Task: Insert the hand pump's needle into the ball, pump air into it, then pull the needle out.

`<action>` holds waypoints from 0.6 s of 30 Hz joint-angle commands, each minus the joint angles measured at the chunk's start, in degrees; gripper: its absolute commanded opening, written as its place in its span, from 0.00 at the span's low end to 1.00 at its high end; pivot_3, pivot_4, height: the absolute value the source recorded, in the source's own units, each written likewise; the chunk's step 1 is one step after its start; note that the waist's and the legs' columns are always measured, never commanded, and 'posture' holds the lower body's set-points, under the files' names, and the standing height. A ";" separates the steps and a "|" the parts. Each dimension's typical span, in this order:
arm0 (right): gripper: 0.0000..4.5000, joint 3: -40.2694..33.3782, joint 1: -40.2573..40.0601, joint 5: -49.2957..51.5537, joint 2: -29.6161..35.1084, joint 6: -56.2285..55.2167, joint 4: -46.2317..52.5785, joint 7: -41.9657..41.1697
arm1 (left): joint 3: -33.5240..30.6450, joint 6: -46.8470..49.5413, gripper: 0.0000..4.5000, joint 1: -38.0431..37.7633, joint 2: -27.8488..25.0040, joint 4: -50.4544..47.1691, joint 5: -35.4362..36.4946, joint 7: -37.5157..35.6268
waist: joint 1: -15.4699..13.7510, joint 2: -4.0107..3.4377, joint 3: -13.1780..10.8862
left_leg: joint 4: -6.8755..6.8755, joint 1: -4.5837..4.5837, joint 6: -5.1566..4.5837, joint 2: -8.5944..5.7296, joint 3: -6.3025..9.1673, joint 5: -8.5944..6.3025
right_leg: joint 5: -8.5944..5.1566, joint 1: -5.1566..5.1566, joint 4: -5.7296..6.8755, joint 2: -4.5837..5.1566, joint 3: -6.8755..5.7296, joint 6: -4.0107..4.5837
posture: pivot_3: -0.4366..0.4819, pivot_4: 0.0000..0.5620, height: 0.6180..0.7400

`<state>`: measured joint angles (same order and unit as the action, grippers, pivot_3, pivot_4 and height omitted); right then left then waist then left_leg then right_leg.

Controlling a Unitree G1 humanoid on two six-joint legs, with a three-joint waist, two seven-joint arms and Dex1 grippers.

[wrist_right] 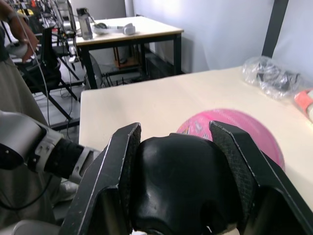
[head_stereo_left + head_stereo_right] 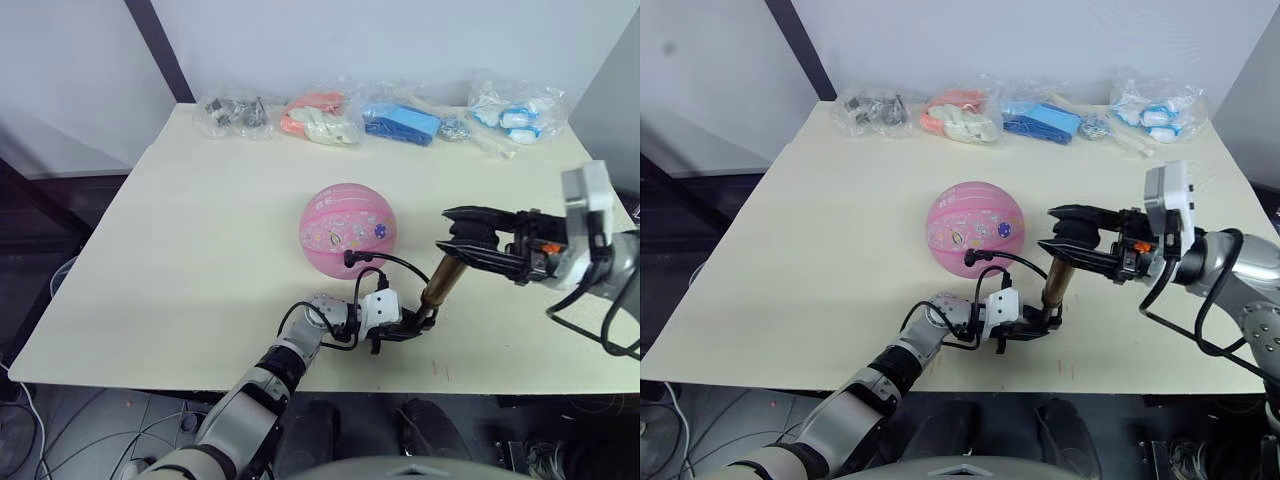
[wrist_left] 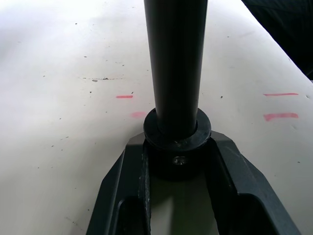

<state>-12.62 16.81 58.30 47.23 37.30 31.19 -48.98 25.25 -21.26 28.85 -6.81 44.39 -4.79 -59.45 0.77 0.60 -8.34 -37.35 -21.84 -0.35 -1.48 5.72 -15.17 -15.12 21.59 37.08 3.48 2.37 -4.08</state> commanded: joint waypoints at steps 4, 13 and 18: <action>0.41 -5.98 4.65 4.34 1.11 -0.58 0.86 1.45 | 1.51 1.31 0.22 -1.72 -1.13 3.01 -2.58 -0.30 | -0.02 0.01 -0.02 | 0.00 0.00 0.00 0.01 0.00 0.00 | 0.00 0.00 0.00 0.00 0.00 0.00 | 0.48 0.27 0.97; 0.41 -1.30 1.56 -0.66 1.53 -0.93 1.16 -0.40 | 1.49 1.19 0.22 -1.71 -0.94 3.18 -2.61 -0.01 | -0.05 0.02 -0.02 | 0.00 0.00 0.00 0.03 0.01 0.00 | 0.00 0.00 0.00 0.01 -0.01 0.00 | 0.48 0.27 0.97; 0.41 4.62 -4.12 -9.95 -0.88 -6.80 0.14 -2.26 | 1.47 1.21 0.22 -1.79 -0.76 3.19 -2.63 0.19 | 0.01 0.04 0.04 | -0.01 0.07 0.00 0.01 -0.04 0.00 | -0.01 -0.03 0.00 0.00 0.00 -0.01 | 0.48 0.27 0.97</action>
<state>-10.93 14.85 53.42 46.52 31.78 32.13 -50.82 25.28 -21.32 28.86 -6.81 44.62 -5.00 -58.96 0.78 0.64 -8.30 -37.37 -21.75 -0.35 -1.46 5.68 -15.17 -15.12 21.55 37.08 3.47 2.37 -4.10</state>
